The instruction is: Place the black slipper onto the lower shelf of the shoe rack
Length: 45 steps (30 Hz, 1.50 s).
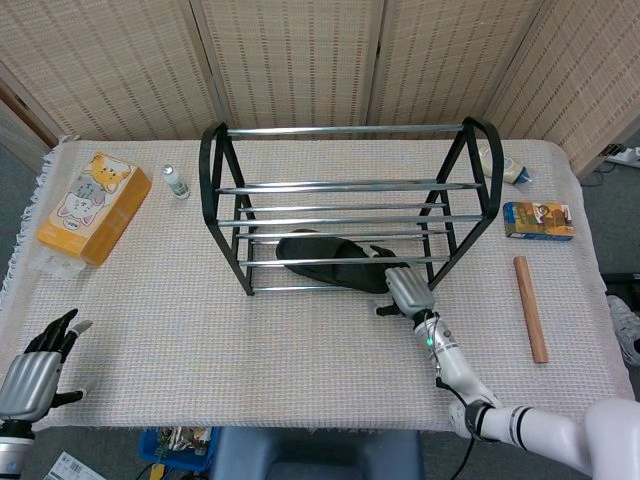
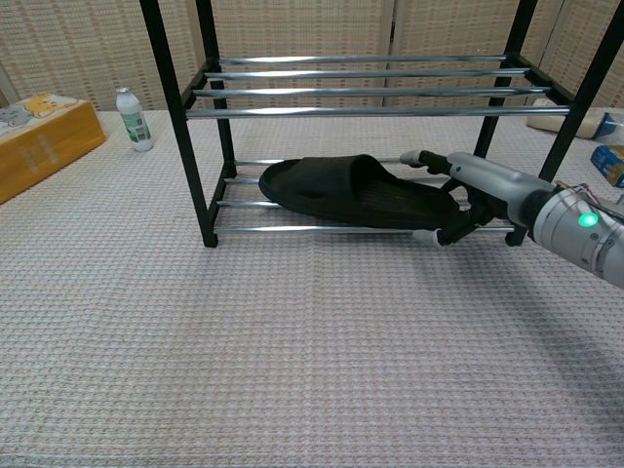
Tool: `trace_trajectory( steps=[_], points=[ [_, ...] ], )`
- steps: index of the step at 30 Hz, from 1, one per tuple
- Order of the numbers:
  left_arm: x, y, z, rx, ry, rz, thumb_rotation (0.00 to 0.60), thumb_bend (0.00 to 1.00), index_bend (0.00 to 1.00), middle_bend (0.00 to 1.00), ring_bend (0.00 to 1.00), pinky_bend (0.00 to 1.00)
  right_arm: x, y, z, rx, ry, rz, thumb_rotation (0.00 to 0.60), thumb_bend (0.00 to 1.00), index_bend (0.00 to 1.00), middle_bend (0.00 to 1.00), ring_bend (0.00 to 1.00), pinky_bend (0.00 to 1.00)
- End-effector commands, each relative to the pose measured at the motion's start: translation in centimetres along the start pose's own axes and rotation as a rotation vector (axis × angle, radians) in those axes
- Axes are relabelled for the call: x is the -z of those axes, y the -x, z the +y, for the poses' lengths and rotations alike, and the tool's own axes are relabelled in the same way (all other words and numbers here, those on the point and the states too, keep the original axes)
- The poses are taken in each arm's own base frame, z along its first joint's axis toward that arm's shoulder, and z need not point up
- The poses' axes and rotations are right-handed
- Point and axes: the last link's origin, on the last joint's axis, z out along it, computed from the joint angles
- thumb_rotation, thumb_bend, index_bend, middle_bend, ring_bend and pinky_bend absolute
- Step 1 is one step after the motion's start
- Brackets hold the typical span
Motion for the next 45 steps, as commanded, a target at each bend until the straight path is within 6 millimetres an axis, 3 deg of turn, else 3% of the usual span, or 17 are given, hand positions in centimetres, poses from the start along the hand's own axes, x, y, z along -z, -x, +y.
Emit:
trace_trajectory(
  steps=[1,26,45],
  points=[
    [-0.1,0.0,0.0,-0.004,0.001,-0.001,0.600,0.22,0.18,0.06,0.10,0.23,0.3,0.3,-0.1,-0.013,-0.015,-0.014,0.600,0.32,0.00,0.01,0.00,0.14],
    [-0.1,0.0,0.3,-0.010,0.004,-0.007,0.600,0.22,0.18,0.06,0.10,0.23,2.5,1.2,-2.5,0.007,-0.155,-0.059,0.600,0.32,0.00,0.01,0.00,0.14],
    [0.2,0.2,-0.3,0.004,-0.014,-0.004,0.600,0.22,0.18,0.06,0.10,0.23,2.5,2.3,-5.3,0.023,-0.237,-0.092,0.600,0.32,0.00,0.01,0.00,0.14]
  ],
)
